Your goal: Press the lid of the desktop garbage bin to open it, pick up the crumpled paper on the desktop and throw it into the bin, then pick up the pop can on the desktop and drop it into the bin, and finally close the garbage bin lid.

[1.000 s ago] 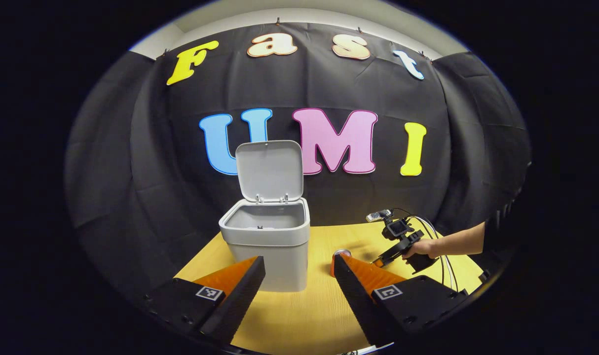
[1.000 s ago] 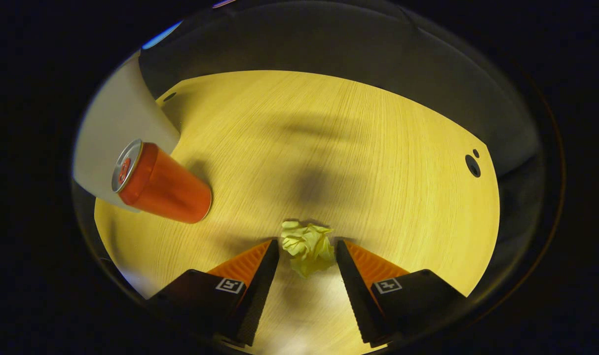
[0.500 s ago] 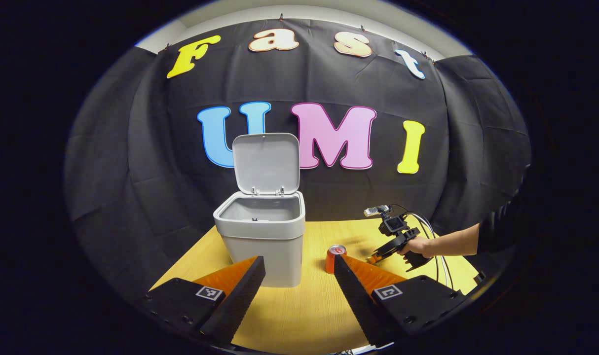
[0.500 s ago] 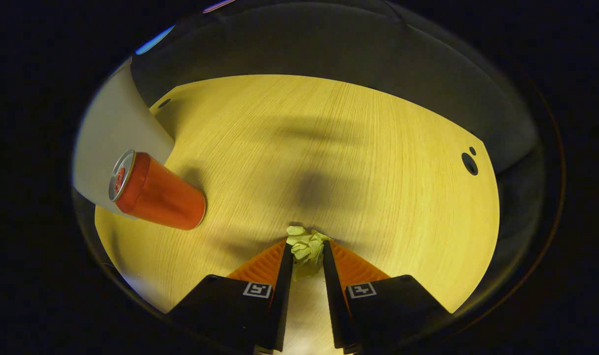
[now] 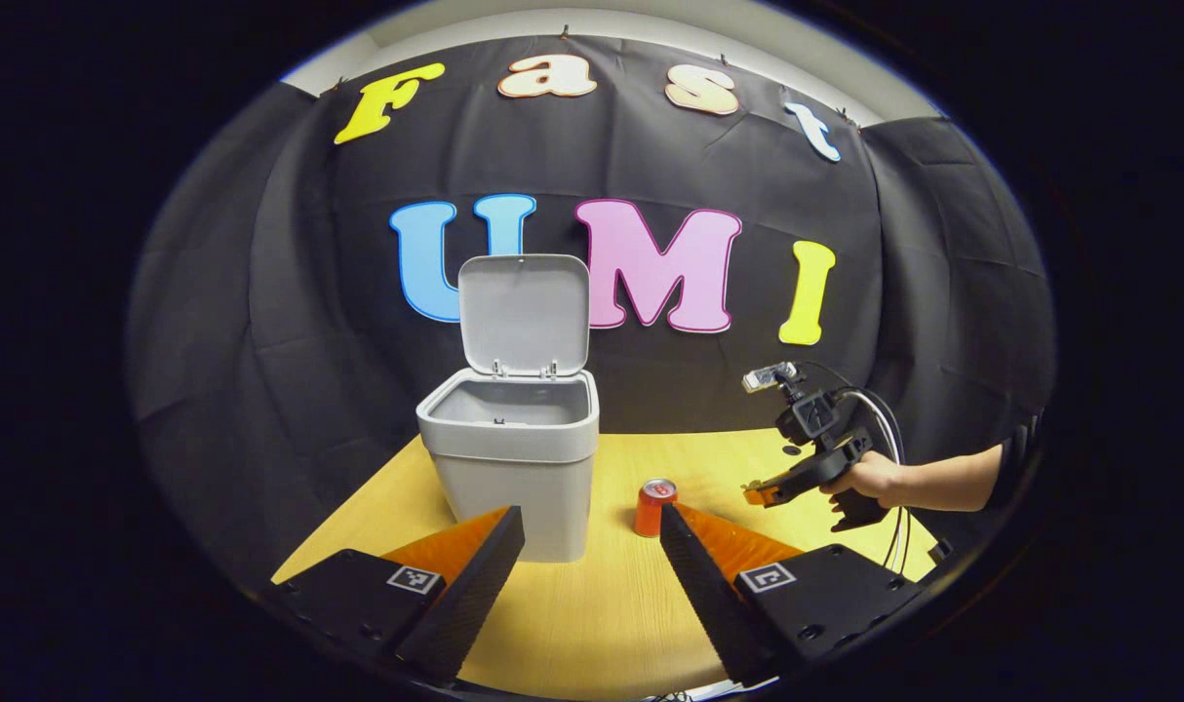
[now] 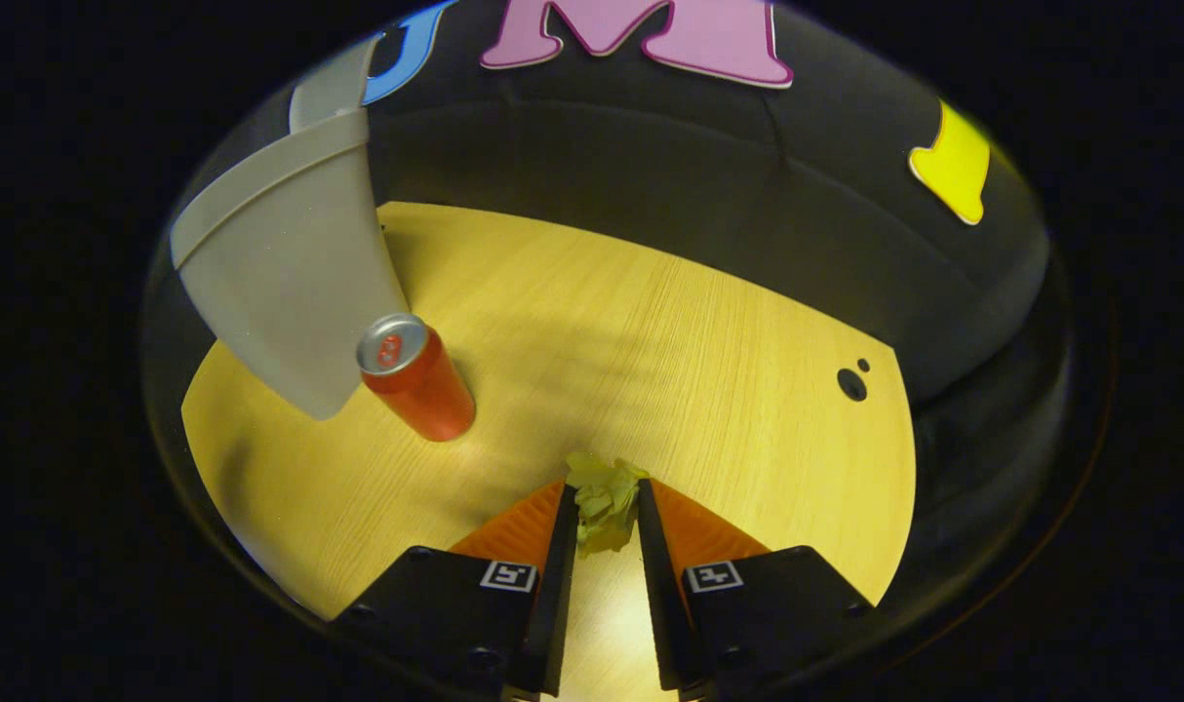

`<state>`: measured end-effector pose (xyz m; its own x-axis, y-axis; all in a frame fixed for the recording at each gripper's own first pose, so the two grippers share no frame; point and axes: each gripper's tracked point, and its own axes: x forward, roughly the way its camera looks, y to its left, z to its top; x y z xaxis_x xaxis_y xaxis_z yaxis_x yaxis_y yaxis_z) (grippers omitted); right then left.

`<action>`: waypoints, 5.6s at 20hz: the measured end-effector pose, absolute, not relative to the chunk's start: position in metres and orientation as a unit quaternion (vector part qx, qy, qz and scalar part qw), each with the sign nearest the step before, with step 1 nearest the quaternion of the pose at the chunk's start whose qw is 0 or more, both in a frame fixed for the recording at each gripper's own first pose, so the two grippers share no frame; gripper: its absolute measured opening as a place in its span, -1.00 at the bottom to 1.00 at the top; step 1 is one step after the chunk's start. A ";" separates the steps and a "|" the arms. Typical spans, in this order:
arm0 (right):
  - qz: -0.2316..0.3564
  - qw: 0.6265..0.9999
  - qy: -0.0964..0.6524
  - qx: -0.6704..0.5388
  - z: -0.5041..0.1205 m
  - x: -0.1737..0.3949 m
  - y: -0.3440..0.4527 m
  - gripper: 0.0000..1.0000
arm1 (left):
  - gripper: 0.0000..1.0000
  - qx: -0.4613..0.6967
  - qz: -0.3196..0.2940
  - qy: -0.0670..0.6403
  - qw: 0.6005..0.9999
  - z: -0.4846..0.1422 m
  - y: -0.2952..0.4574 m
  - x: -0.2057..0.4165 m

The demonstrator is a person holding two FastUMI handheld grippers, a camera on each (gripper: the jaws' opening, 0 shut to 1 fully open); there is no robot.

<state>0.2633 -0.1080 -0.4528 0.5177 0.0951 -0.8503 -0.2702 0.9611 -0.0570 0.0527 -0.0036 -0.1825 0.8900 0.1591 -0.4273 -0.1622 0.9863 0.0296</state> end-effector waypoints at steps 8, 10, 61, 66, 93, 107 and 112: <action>0.167 0.912 0.371 -0.057 -0.314 0.294 -0.036 -0.19 | 0.91 0.011 0.072 0.217 0.973 -0.188 0.004 0.037; 0.194 0.919 0.340 -0.052 -0.276 0.307 0.001 -0.20 | 0.90 0.006 0.081 0.210 0.974 -0.184 0.012 0.032; -0.103 0.975 0.195 0.011 -0.372 0.140 -0.191 0.95 | 0.93 0.019 -0.027 0.273 0.962 -0.482 -0.065 0.254; -0.100 0.975 0.198 0.008 -0.382 0.151 -0.196 0.95 | 0.92 0.025 -0.013 0.265 0.964 -0.491 -0.063 0.275; -0.118 0.981 0.156 0.007 -0.257 0.171 -0.198 0.94 | 0.75 0.032 -0.076 0.108 0.991 -0.183 -0.100 0.297; -0.010 0.994 0.100 0.032 -0.131 0.167 -0.072 0.94 | 0.76 0.071 0.065 0.145 0.985 -0.186 0.129 0.277; -0.013 0.995 0.091 0.029 -0.126 0.153 -0.068 0.94 | 0.76 0.024 0.085 0.173 0.981 -0.213 0.140 0.270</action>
<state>0.1533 -0.0675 -0.1264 0.9831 -0.0203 -0.1821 0.0308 0.9980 0.0554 0.2701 0.1399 -0.2128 0.9256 0.1743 -0.3360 -0.1573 0.9845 0.0772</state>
